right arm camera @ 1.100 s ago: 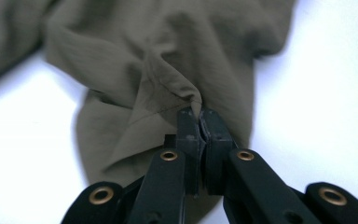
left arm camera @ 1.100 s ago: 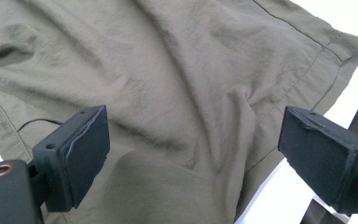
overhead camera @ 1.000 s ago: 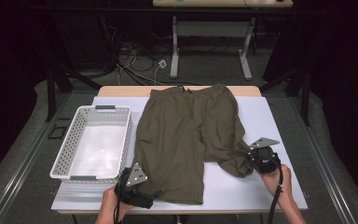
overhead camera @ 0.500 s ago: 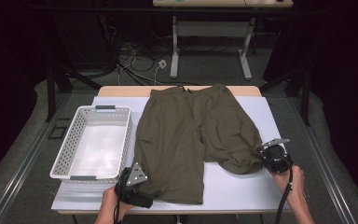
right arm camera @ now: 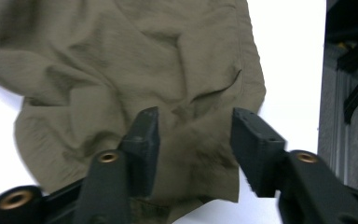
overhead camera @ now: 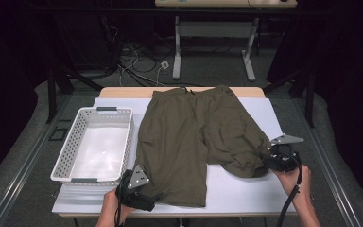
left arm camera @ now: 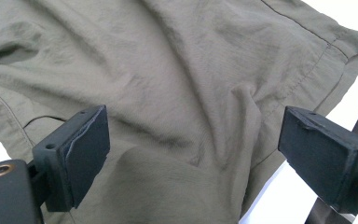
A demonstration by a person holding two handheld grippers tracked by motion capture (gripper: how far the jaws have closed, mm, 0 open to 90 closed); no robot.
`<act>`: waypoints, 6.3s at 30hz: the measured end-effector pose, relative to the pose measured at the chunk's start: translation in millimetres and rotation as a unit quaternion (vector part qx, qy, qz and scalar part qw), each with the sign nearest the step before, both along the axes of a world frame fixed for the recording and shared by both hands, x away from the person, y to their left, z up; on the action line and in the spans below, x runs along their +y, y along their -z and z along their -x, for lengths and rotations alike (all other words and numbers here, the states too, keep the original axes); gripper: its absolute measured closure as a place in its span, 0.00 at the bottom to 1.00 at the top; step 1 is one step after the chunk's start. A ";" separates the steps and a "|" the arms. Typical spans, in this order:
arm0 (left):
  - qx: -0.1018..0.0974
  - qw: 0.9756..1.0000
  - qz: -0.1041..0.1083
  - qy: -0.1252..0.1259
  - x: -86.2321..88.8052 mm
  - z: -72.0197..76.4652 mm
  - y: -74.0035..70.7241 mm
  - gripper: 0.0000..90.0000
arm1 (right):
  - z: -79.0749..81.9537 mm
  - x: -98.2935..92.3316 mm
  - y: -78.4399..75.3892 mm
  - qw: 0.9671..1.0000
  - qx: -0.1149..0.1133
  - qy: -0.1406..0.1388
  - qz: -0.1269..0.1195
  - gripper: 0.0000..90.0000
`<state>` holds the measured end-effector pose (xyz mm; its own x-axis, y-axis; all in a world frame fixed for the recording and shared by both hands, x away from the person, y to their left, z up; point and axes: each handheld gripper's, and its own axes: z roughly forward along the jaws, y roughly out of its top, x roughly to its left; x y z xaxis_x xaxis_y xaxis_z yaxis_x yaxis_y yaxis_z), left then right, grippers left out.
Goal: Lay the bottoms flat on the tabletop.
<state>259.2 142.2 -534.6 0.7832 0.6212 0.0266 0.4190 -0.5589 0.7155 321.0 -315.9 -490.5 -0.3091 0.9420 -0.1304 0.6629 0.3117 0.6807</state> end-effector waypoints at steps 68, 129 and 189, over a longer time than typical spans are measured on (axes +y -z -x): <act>-0.002 1.000 -0.007 0.002 -0.7 0.7 1.1 0.09 | -8.3 82.7 52.1 0.981 0.064 -0.177 0.037 0.70; 0.004 1.000 -0.015 0.006 -1.6 -0.4 2.0 0.09 | -26.6 94.2 57.2 0.976 0.027 -0.210 0.051 0.94; -0.002 1.000 -0.016 0.006 -2.0 -0.7 3.1 0.09 | -3.4 61.6 55.0 0.979 0.055 -0.196 0.024 0.95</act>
<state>260.0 140.2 -537.7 0.7908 0.6100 0.0495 0.4092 -0.5872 0.6984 324.4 -254.2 -545.5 -0.6604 0.7419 -0.1161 0.5551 0.5863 0.5900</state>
